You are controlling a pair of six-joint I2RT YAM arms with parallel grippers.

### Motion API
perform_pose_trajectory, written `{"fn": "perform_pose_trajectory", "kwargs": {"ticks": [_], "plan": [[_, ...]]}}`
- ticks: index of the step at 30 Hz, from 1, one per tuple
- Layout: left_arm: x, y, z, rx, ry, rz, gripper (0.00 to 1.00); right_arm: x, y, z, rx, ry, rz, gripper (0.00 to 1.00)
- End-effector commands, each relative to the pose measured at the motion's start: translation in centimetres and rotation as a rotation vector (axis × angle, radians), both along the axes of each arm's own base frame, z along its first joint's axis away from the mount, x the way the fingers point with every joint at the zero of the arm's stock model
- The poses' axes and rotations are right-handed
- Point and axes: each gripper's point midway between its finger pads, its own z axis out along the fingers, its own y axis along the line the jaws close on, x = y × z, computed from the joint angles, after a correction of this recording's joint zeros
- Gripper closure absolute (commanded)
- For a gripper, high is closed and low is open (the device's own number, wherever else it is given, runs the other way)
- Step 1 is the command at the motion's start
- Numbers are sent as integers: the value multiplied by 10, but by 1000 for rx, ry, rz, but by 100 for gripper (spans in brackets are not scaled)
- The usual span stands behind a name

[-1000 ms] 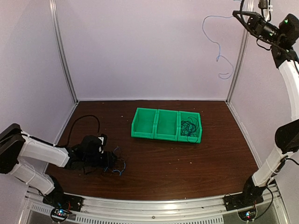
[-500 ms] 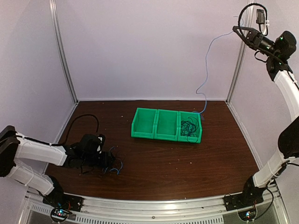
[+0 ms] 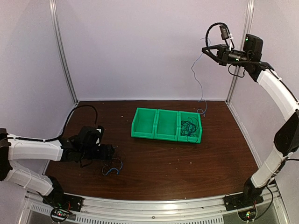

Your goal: Untangle the cables

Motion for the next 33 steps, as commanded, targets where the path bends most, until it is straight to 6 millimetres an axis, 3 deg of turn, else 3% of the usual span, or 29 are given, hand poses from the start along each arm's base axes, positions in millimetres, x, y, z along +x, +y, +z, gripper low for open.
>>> {"fn": "perform_pose_trajectory", "kwargs": {"ticks": [1, 5, 13, 22, 27, 33], "plan": [[8, 9, 14, 35, -49, 40, 17, 20, 15, -22, -79, -5, -44, 100], [7, 12, 15, 36, -56, 47, 17, 26, 21, -20, -78, -11, -48, 100], [9, 13, 17, 50, -73, 41, 17, 21, 41, 1, -76, -58, -36, 100], [7, 16, 16, 52, -83, 41, 17, 19, 66, -15, -128, -64, -27, 100], [7, 15, 15, 50, -80, 35, 17, 25, 67, -19, -152, -76, -57, 100], [7, 13, 12, 45, -74, 32, 17, 34, 73, -40, -165, -29, -46, 100]]}}
